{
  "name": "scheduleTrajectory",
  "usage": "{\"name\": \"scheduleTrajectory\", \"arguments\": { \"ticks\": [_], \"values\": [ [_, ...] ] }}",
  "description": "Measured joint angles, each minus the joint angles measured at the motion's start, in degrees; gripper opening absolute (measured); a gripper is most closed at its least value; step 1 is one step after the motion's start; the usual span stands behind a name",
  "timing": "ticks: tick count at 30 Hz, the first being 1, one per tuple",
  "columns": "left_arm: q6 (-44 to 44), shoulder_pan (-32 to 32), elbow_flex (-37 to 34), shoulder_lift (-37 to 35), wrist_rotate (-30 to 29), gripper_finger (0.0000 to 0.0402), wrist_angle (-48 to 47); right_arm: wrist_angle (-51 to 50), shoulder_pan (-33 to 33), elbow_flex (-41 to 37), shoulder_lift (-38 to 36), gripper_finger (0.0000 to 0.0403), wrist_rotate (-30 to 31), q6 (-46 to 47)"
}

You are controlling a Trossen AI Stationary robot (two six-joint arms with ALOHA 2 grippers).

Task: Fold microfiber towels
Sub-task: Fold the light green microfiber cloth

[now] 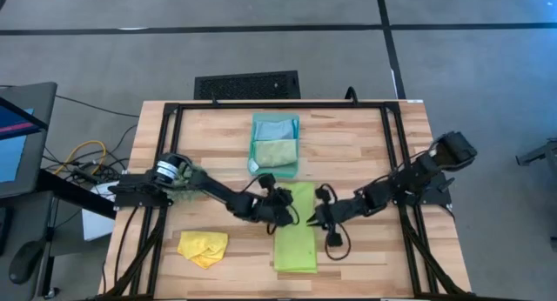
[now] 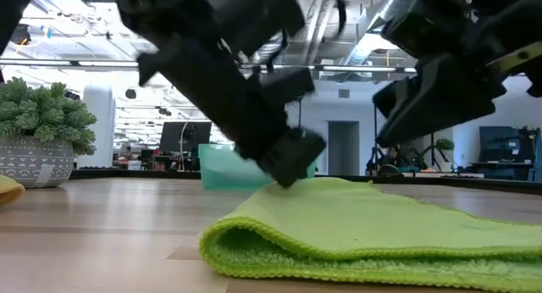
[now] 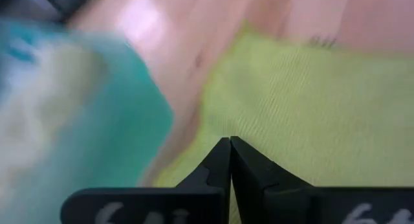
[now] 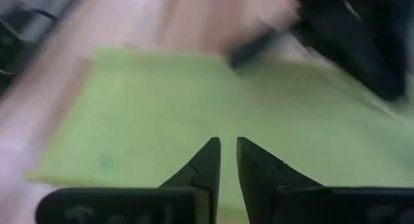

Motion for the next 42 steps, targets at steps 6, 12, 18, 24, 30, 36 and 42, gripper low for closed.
{"name": "scheduleTrajectory", "arguments": {
  "ticks": [6, 12, 18, 24, 30, 36, 42],
  "values": [
    [-5.32, 2.91, 0.02, 1.47, 3.64, 0.0001, -2.67, 4.27, 0.82, 3.88, 10.82, 0.0051, -4.46, -2.97],
    [-7.82, 1.39, -0.04, 0.83, -0.83, 0.0, -7.82, -3.51, 0.84, 10.32, 17.03, 0.003, -13.5, -6.72],
    [-8.69, -0.36, -0.12, 0.04, -4.61, 0.0, -10.7, -11.06, 3.18, 12.73, 14.45, 0.0013, -15.66, -8.65],
    [-4.37, -3.58, -0.11, -4.45, -9.04, 0.0, -10.68, -12.68, 6.23, 11.54, 7.21, 0.0019, -9.38, -9.0],
    [1.12, -4.7, -0.11, -5.4, 4.96, 0.0, -6.25, -12.64, 5.93, 8.94, 6.06, 0.002, -7.37, -6.6],
    [1.33, -3.68, 0.09, -0.63, 15.37, 0.0, -3.41, -9.39, 3.3, 8.2, 10.75, 0.0021, -8.53, -3.84],
    [-0.95, -2.75, 0.16, -0.37, 10.0, 0.0, -7.93, -4.45, 3.22, 9.39, 11.7, 0.0053, -16.72, -2.37]
  ]
}}
